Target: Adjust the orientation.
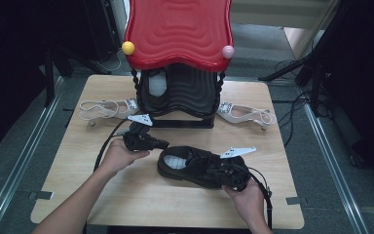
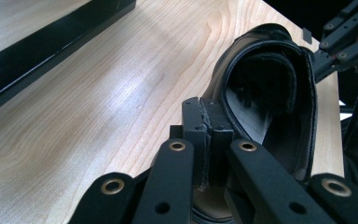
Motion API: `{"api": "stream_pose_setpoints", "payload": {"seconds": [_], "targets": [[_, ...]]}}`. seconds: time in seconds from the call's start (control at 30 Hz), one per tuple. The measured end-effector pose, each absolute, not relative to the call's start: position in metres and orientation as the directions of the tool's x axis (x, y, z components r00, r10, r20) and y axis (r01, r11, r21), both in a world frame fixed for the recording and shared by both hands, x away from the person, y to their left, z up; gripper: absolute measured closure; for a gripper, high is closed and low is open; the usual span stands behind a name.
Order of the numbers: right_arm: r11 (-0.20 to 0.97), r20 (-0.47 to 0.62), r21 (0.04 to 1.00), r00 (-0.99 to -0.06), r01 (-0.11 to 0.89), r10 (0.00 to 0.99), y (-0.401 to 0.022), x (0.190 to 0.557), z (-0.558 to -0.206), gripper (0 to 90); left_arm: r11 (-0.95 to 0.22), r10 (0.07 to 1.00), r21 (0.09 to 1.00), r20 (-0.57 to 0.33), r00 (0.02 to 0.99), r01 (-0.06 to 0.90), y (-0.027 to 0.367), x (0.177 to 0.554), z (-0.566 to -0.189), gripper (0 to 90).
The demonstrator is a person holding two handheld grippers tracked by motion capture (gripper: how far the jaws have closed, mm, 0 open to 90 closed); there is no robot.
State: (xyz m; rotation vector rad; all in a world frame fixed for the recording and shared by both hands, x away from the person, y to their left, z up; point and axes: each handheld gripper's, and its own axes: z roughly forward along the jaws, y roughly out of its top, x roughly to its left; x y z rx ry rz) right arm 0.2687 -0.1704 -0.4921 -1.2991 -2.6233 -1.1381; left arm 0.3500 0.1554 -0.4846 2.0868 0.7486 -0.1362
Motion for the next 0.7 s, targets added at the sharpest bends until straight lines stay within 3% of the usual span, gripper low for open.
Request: {"api": "stream_pose_setpoints", "payload": {"seconds": [0.7], "targets": [[0.371,0.316,0.609,-0.644,0.701,0.697,-0.162,0.292,-0.495,90.0,-0.425,0.468,0.686,-0.393,0.792,0.591,0.170,0.327,-0.483,90.0]]}}
